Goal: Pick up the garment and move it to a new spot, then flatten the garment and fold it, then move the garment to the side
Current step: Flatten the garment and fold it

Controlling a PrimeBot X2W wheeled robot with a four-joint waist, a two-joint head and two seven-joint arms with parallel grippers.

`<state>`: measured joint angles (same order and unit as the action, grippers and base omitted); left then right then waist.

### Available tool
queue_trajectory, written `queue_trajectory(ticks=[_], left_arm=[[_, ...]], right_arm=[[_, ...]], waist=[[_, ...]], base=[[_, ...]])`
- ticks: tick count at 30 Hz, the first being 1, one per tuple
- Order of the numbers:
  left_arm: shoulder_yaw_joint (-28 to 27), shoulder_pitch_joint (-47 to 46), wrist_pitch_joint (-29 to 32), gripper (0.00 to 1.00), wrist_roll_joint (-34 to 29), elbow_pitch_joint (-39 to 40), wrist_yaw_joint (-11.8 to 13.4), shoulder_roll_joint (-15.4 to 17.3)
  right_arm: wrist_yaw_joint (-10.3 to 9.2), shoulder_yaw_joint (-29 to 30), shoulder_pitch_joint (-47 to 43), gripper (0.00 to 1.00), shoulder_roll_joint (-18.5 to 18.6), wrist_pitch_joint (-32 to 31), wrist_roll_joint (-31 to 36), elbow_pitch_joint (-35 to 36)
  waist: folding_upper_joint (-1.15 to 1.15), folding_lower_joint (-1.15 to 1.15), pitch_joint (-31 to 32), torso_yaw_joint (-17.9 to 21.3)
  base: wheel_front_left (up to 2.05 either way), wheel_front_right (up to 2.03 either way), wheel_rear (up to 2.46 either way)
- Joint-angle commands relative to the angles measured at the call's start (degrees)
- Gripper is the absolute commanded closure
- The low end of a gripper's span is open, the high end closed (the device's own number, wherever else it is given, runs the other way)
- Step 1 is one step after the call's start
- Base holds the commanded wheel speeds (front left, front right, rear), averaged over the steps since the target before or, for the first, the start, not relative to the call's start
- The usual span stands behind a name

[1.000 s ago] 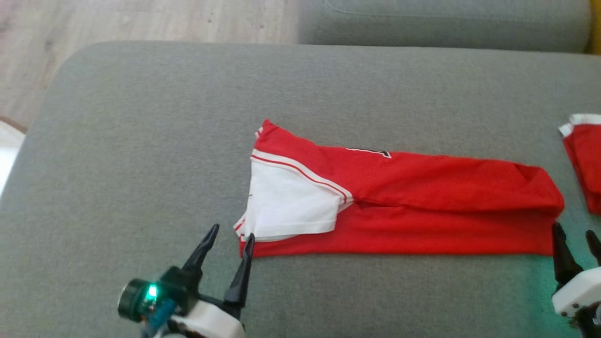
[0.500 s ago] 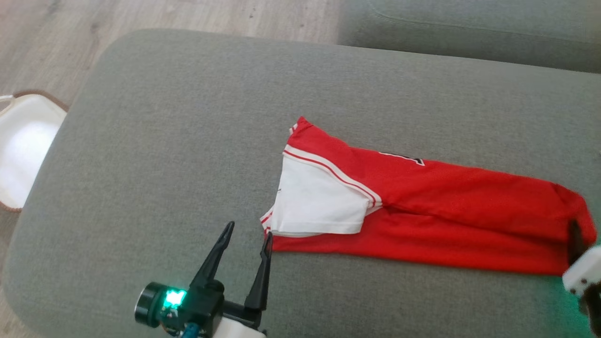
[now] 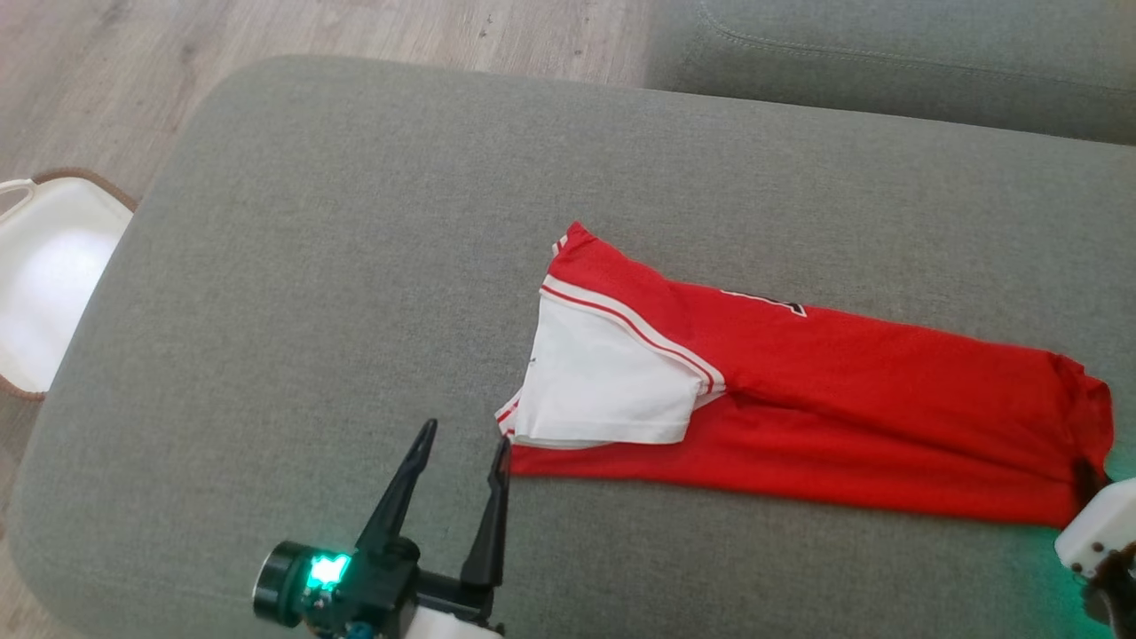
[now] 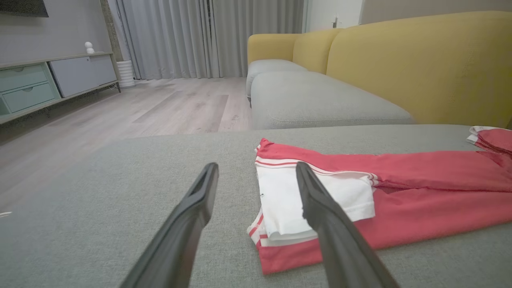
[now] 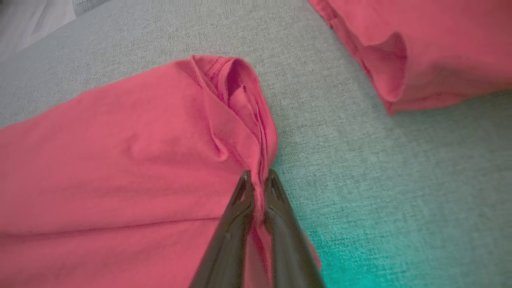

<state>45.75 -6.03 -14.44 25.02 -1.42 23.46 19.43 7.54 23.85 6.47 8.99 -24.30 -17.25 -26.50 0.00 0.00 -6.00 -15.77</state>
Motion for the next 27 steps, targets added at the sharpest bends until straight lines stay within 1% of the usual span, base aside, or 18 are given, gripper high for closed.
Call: queue_trajectory(ticks=[1, 5, 10, 12, 14, 16, 17, 19, 21, 24, 27], left_arm=[[-3.05, -0.84, -0.55, 0.0, -0.81, 1.41, -0.33, -0.02], [-4.61, 0.0, -0.55, 0.0, -1.71, 1.03, -1.18, -0.55], [-5.95, 0.53, -0.55, 0.0, -2.6, 0.56, -2.52, -1.58], [-6.39, 0.75, -0.55, 0.0, -2.9, 0.29, -3.01, -1.96], [-6.75, 1.08, -0.55, 0.0, -3.14, -0.07, -3.52, -2.21], [-7.08, 1.41, -0.55, 0.0, -3.37, -0.45, -3.96, -2.35], [-7.26, 1.69, -0.55, 0.0, -3.62, -0.87, -4.37, -2.44], [-7.23, 1.84, -0.56, 0.0, -3.87, -1.35, -4.86, -2.51], [-7.21, 1.85, -0.56, 0.0, -4.07, -1.76, -5.3, -2.67], [-7.26, 1.81, -0.56, 0.0, -4.25, -2.23, -5.82, -3.06], [-6.91, 1.68, -0.56, 0.0, -4.59, -2.66, -6.47, -3.53]], right_arm=[[-0.05, -1.01, -0.21, 1.0, 0.56, 0.47, -0.33, 2.0], [-0.05, 0.3, -0.58, 1.0, 2.05, 2.26, -0.13, 3.58], [-0.05, 3.38, -1.05, 1.0, 4.8, 2.04, -1.69, 6.01], [-0.05, 4.25, -0.9, 1.0, 4.85, 1.47, -4.15, 7.62], [-0.05, 3.9, -0.61, 1.0, 4.37, 0.49, -7.16, 10.23], [-0.05, 2.44, -0.18, 1.0, 3.16, -0.5, -9.77, 13.89], [-0.05, 0.29, 0.51, 1.0, 0.88, -1.62, -12.27, 17.75], [-0.05, -2.4, 1.03, 1.0, -1.41, -2.71, -14.24, 21.56], [-0.05, -5.69, 1.18, 1.0, -2.88, -3.52, -15.48, 24.92], [-0.05, -11.16, 1.49, 1.0, -4.54, -4.23, -16.61, 28.12], [-0.05, -16.61, 2.03, 1.0, -5.6, -4.51, -18.33, 28.58]], waist=[[0.0, 0.0, 0.06, 0.2], [0.0, 0.0, 0.11, 1.05], [0.0, 0.0, 0.2, 1.96], [0.0, 0.0, 0.39, 2.21], [0.0, 0.0, 0.74, 2.38], [0.0, 0.0, 1.14, 2.52], [0.0, 0.0, 1.62, 2.51], [0.0, 0.0, 2.16, 2.28], [0.0, 0.0, 2.62, 1.91], [0.0, 0.0, 3.14, 1.16], [0.0, 0.0, 3.5, -0.14]], base=[[0.0, 0.0, 0.0], [0.0, 0.0, 0.0], [0.0, 0.0, 0.0], [0.0, 0.0, 0.0], [0.0, 0.0, 0.0], [0.0, 0.0, 0.0], [0.0, 0.0, 0.0], [0.0, 0.0, 0.0], [0.0, 0.0, 0.0], [0.0, 0.0, 0.0], [0.0, 0.0, 0.0]])
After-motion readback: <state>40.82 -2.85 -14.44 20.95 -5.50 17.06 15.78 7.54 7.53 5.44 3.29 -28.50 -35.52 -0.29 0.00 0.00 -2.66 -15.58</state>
